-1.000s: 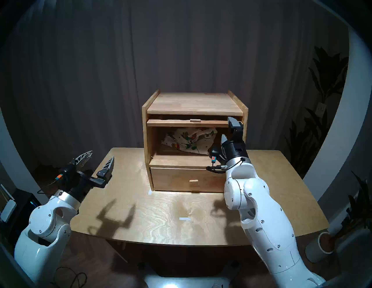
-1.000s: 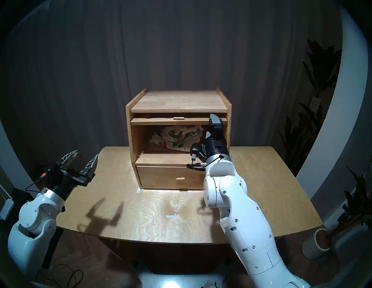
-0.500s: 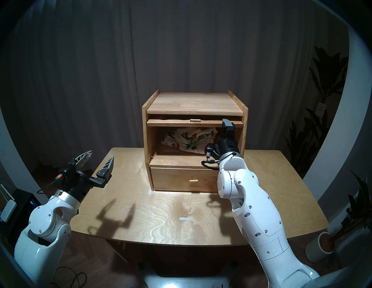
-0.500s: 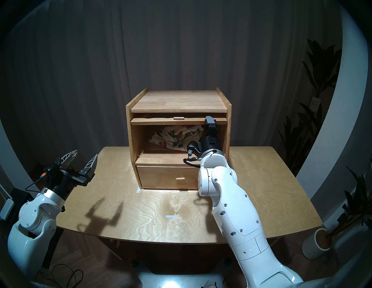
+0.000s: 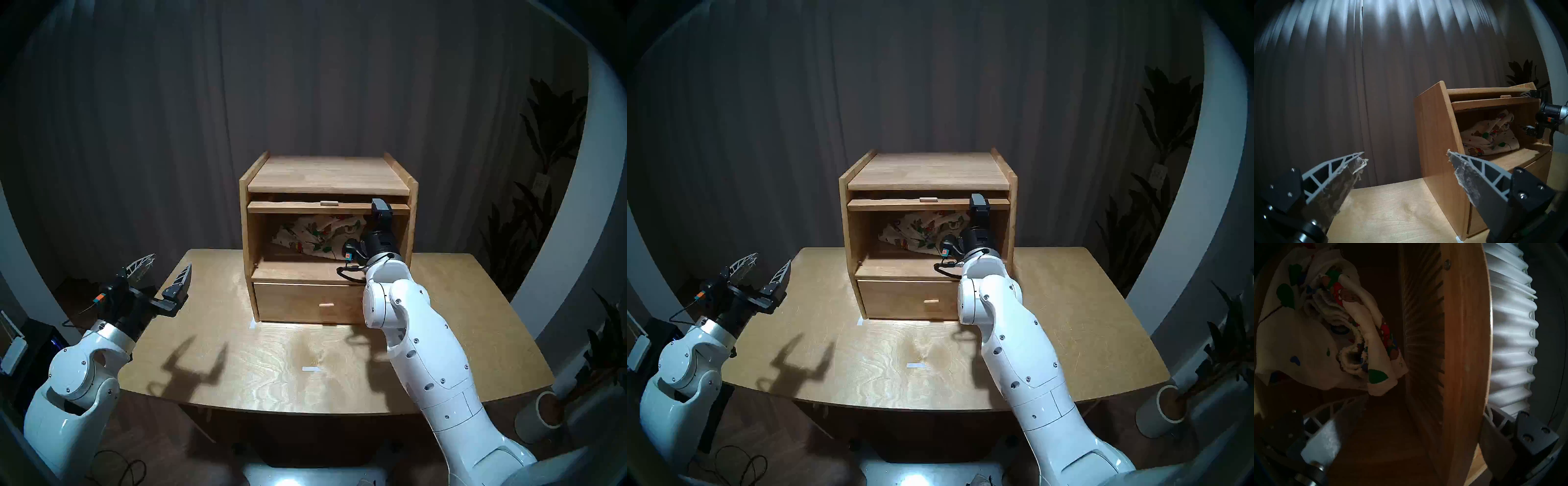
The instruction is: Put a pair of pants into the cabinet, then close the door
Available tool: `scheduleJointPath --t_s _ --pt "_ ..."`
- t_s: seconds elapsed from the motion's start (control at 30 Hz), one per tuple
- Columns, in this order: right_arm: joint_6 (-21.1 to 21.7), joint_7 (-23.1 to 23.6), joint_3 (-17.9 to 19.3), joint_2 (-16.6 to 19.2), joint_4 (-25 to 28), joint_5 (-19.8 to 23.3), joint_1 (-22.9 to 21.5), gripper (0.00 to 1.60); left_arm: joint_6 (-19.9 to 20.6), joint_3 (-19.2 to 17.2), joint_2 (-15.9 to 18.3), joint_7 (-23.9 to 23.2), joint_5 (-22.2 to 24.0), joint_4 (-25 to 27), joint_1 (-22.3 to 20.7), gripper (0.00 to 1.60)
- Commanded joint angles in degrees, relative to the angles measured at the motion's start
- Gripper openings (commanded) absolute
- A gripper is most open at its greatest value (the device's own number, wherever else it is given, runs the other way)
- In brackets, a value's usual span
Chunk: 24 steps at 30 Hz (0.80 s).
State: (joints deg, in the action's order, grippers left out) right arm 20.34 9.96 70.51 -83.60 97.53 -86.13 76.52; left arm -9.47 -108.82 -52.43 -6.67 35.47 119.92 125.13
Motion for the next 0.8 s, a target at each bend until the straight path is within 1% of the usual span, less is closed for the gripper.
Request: scheduleJointPath --t_s 0.0,0.13,0.17,0.2,0.23,0.27,0.3,0.37,0.43,0.47,0.57,0.6,0.67,0.7,0.77 --pt "-0.7 2.7 -0.6 -0.2 -3.1 -1.6 -5.5 1.6 -0.2 -0.5 0.2 -0.1 -0.1 0.9 -0.1 1.6" --pt "-1.0 3.4 -1.1 -0.4 -3.9 -1.9 -6.5 1.6 -0.2 -0.6 0.2 0.0 -0.1 0.9 0.0 1.6" --pt "-1.2 3.1 -1.2 -0.3 -4.1 -2.0 -6.5 1.57 -0.2 -0.6 0.2 0.0 -0.1 0.9 0.0 1.6" --pt "-1.5 2.6 -1.0 -0.5 -4.1 -1.3 -6.5 0.78 -0.2 -0.6 0.2 0.0 -0.1 0.9 0.0 1.6" --pt "-1.6 2.6 -0.9 -0.5 -4.1 -1.1 -6.5 0.54 -0.2 -0.6 0.2 0.0 -0.1 0.9 0.0 1.6" --pt "-1.5 2.5 -0.9 -0.5 -3.9 -1.3 -6.4 0.33 -0.2 -0.6 0.2 0.0 0.0 0.9 0.0 1.6" --pt "-1.6 2.7 -0.8 -0.4 -3.6 -1.2 -6.3 0.0 -0.2 -0.6 0.2 0.0 0.0 0.9 0.0 1.6" --pt "-1.5 2.9 -0.5 0.0 -2.1 -1.0 -5.5 0.0 -0.2 -0.6 0.2 0.0 0.0 0.9 0.0 1.6" --pt "-1.6 4.1 -0.1 0.4 0.7 -0.4 -4.3 0.0 -0.2 -0.6 0.2 0.0 0.0 0.9 0.0 1.6" --pt "-1.7 3.0 -0.1 1.0 1.9 -0.7 -3.6 0.0 -0.2 -0.6 0.2 0.0 0.0 0.9 0.0 1.6" --pt "-1.6 3.2 0.4 1.4 5.6 0.1 -1.7 0.0 -0.2 -0.5 0.2 0.0 0.0 0.9 0.0 1.6" --pt "-1.6 2.1 0.4 1.3 5.5 0.3 -1.5 0.0 -0.2 -0.5 0.3 0.0 0.0 0.9 0.0 1.6" --pt "-1.9 2.7 0.4 2.1 8.3 0.6 0.7 0.0 -0.2 -0.5 0.3 0.0 0.0 0.9 0.0 1.6" --pt "-2.0 1.9 0.3 1.9 7.4 0.8 0.7 0.0 -0.2 -0.5 0.3 0.1 0.0 0.9 0.0 1.6" --pt "-2.2 3.0 0.4 2.5 9.4 1.4 2.6 0.0 -0.2 -0.5 0.3 0.1 0.0 0.9 0.0 1.6"
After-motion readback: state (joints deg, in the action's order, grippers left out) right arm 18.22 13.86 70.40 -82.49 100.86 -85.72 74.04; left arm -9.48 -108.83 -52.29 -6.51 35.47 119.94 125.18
